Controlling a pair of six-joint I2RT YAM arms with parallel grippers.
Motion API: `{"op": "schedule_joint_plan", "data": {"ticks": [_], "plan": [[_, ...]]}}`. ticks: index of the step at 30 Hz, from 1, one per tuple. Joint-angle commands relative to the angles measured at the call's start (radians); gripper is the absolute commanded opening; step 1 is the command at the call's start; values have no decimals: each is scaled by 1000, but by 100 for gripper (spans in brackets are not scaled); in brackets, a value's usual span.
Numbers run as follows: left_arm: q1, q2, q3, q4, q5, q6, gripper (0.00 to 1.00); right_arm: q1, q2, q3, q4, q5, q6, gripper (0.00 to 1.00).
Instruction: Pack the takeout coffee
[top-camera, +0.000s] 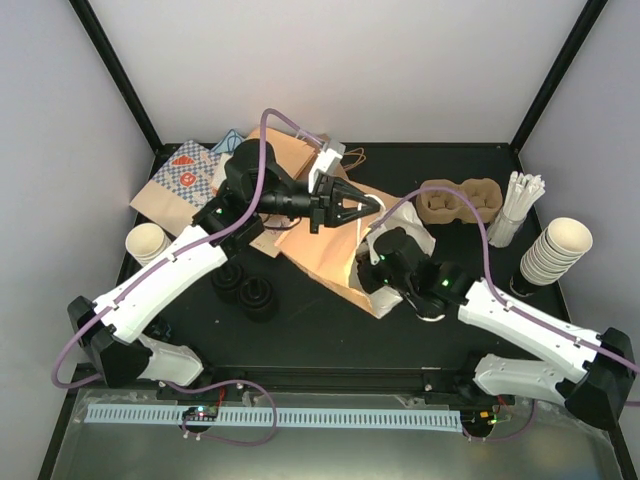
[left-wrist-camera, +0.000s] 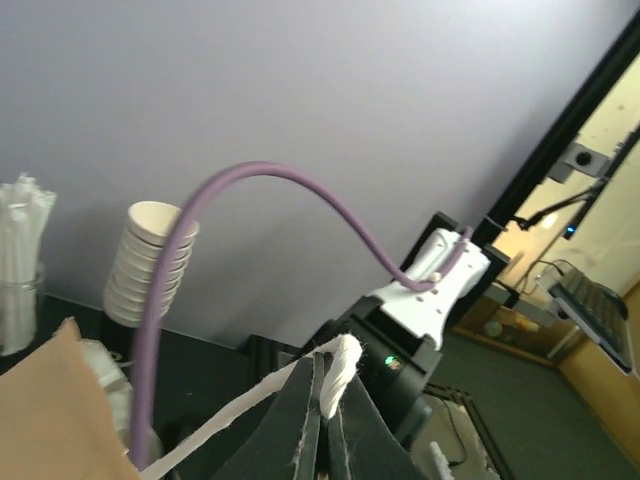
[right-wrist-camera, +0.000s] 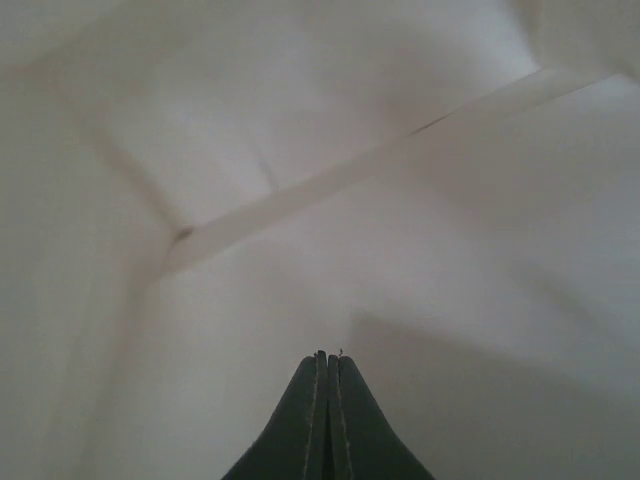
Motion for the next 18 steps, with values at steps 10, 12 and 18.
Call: {"op": "schedule_joint_plan", "data": {"ticks": [10, 12, 18], "plan": [[-60, 7, 11, 101, 29, -16, 2, 2, 52, 56, 20, -92, 312, 1], [-62, 8, 10, 86, 24, -2, 2, 2, 48, 60, 5, -88, 389, 1], [-64, 18, 12, 38, 9, 44, 2, -7, 50, 84, -4, -191, 557, 1]]}}
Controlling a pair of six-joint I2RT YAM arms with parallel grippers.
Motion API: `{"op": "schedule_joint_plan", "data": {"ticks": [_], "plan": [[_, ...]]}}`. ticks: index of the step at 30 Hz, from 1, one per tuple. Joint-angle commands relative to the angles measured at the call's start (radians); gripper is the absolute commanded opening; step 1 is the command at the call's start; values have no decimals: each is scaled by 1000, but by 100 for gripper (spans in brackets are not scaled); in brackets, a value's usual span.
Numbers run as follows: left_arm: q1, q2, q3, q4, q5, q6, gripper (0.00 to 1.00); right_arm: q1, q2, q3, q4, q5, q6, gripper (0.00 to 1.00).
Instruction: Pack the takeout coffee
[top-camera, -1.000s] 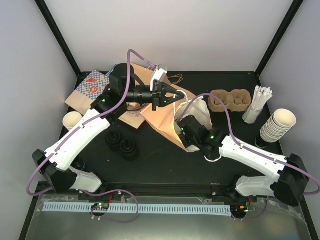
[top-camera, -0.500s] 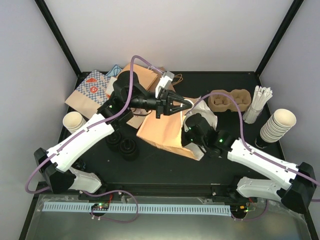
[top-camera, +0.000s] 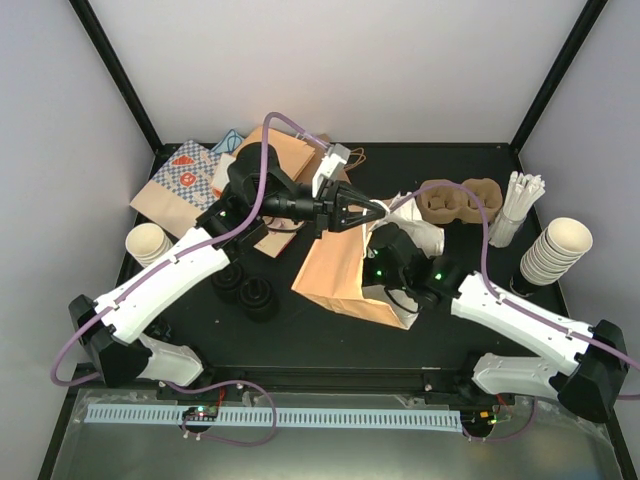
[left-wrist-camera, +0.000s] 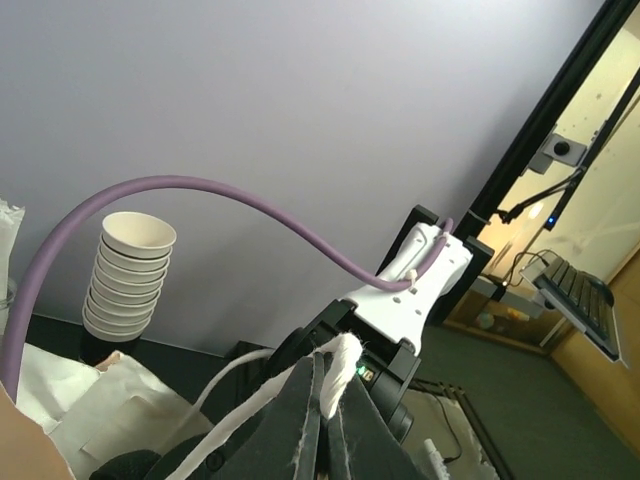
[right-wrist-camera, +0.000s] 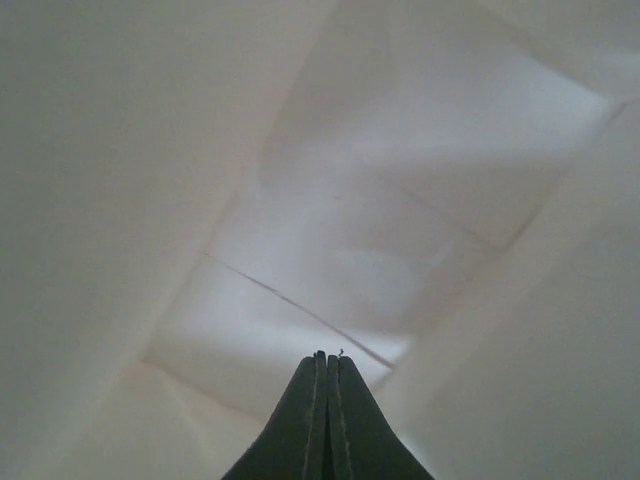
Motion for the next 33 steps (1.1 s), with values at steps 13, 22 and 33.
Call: {"op": "schedule_joint_plan", "data": {"ticks": [13, 22, 33], "plan": [[-10, 75, 181, -132, -34, 124, 2, -16, 59, 47, -149, -159, 307, 1], [6, 53, 236, -310, -155, 257, 2, -16, 99, 78, -353, 109, 358, 1], [79, 9, 232, -517, -340, 375, 2, -21, 135, 109, -488, 330, 325, 1]]}}
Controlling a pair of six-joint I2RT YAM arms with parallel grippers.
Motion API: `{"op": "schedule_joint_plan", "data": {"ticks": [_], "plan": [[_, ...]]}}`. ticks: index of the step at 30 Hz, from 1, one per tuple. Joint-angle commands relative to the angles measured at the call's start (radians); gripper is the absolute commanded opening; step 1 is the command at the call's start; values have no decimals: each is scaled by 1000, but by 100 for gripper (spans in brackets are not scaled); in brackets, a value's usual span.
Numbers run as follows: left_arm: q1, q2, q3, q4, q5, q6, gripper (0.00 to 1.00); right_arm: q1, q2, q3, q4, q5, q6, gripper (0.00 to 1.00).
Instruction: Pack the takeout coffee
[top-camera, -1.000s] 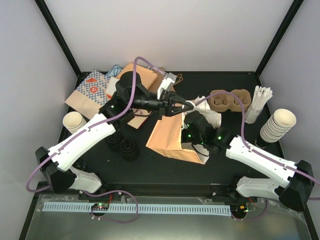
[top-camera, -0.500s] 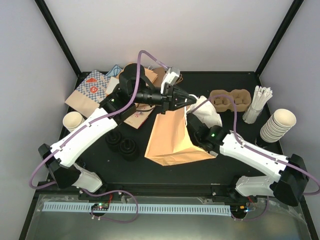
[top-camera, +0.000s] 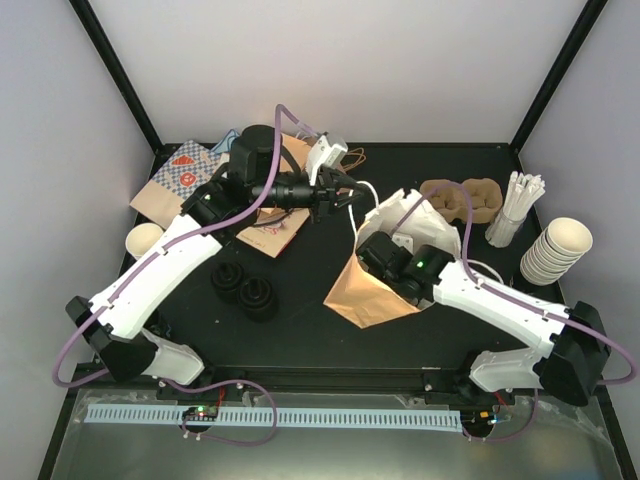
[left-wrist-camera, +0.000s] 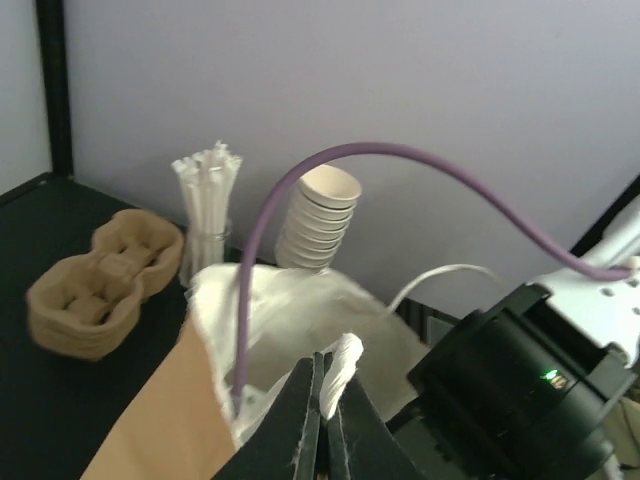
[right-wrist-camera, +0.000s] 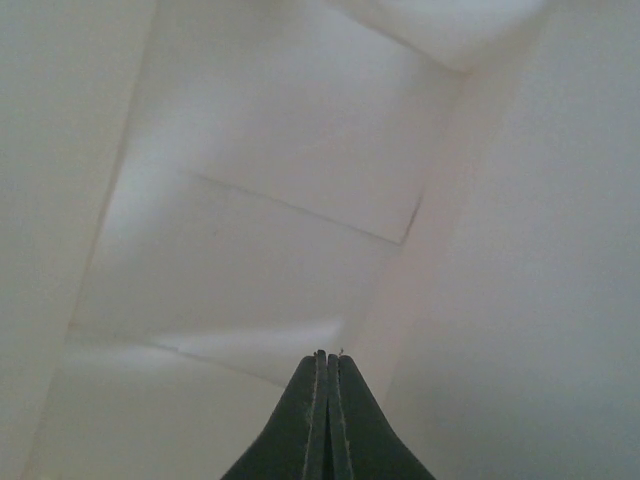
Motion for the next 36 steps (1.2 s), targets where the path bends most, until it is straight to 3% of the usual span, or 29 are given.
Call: {"op": "schedule_joint_plan", "data": {"ticks": [1, 16, 26, 36], "plan": [[34, -38, 43, -75, -94, 61, 2, -10, 6, 41, -77, 152, -28, 1], [141, 21, -161, 82, -93, -125, 2, -25, 1, 224, -8, 165, -482, 2], [174, 37, -175, 71, -58, -113, 2, -29, -15, 381, -74, 190, -594, 4], [179, -8, -171, 181, -82, -198, 2, -35, 31, 569, -207, 401, -676, 4]]}}
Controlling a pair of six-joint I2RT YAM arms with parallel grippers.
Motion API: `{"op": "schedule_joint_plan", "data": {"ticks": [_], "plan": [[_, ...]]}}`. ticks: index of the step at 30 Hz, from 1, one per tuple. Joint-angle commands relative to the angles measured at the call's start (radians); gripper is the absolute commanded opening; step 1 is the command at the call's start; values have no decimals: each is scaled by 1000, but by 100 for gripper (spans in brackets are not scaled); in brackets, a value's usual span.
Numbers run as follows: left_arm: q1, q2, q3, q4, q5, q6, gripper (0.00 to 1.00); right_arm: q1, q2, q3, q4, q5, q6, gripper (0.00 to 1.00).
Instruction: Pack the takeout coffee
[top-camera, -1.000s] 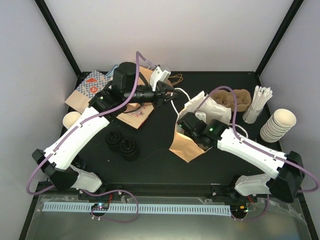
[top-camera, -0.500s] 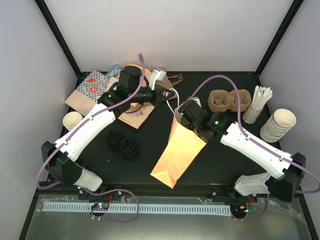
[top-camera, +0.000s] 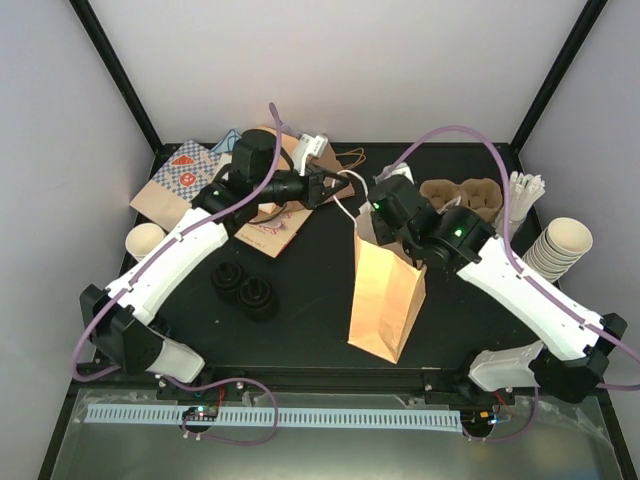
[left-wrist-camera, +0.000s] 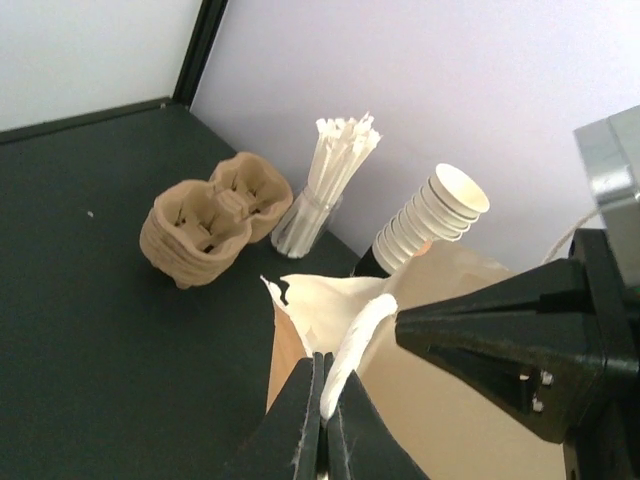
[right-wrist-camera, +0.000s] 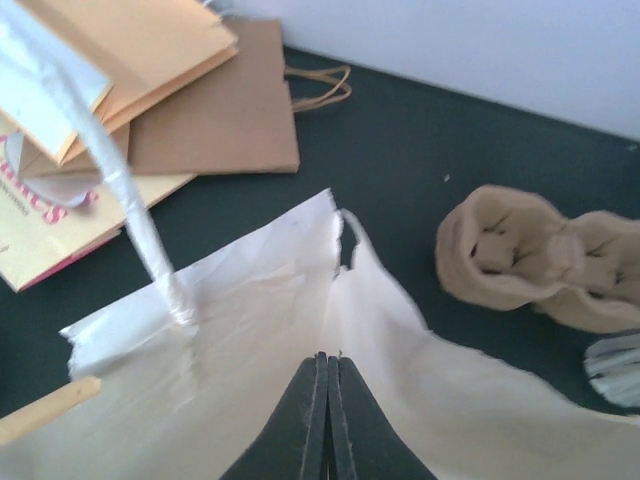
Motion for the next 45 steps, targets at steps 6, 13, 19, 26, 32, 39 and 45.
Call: {"op": "schedule_joint_plan", "data": {"ticks": [6, 13, 19, 26, 32, 39, 45], "plan": [[11, -53, -122, 172, -12, -109, 2, -9, -27, 83, -87, 107, -67, 8], [10, -115, -291, 234, 11, -105, 3, -10, -64, 30, -38, 5, -81, 12], [2, -166, -297, 194, 51, -108, 3, -9, -113, 2, 48, -69, -114, 14], [-22, -223, -310, 167, 45, -117, 3, -9, -130, -6, 81, -76, -114, 16], [-30, -229, -326, 158, 38, -120, 2, -11, -163, 45, 64, -90, -120, 23], [-32, -237, -322, 142, 28, -119, 2, -9, -209, 51, 42, -103, -114, 35], [-31, -243, -315, 124, 8, -111, 2, -10, -222, 57, 9, -123, -84, 42]]}}
